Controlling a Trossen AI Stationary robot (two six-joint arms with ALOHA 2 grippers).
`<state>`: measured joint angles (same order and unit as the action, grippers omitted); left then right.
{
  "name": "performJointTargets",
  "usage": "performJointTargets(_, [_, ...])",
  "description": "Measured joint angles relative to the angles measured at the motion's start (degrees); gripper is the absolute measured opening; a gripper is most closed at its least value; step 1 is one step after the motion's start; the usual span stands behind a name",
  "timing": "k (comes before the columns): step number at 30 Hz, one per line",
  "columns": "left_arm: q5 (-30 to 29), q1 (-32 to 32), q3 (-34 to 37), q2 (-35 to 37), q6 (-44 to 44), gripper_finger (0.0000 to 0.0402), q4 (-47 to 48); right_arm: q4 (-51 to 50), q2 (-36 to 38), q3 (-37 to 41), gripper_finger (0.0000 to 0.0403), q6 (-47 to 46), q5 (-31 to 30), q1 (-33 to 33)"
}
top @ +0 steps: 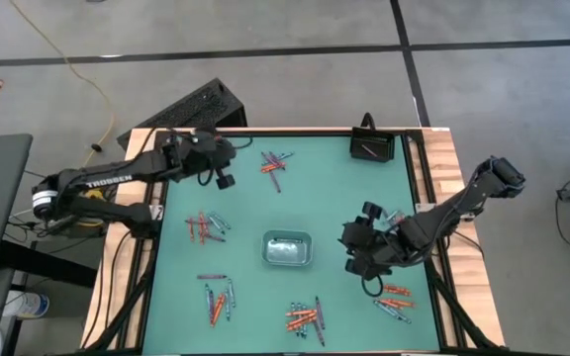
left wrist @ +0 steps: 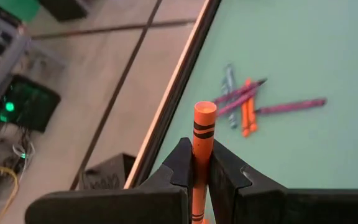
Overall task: Sort crayons
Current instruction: Put the orange crayon into the orange bin
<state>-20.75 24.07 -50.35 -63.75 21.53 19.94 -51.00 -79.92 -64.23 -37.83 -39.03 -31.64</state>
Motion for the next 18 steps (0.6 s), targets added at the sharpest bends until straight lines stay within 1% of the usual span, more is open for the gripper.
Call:
performJointTargets(9, [7.1, 13.8, 0.0, 0.0, 2.2, 0.0008, 3.7, -0.5, 0.0, 0.0, 0.0177, -4.2, 0.0, -3.9])
performJointTargets(15, [9.9, 22.5, 0.0, 0.0, 3.6, 0.0011, 8.9, -0.7, 0.0, 0.0, 0.0177, -7.5, -0.2, -6.9])
performJointTargets(18, [12.1, 26.2, 0.0, -0.1, 3.7, 0.0013, 11.5, -0.7, 0.0, 0.0, 0.0177, -8.7, -1.8, -8.4])
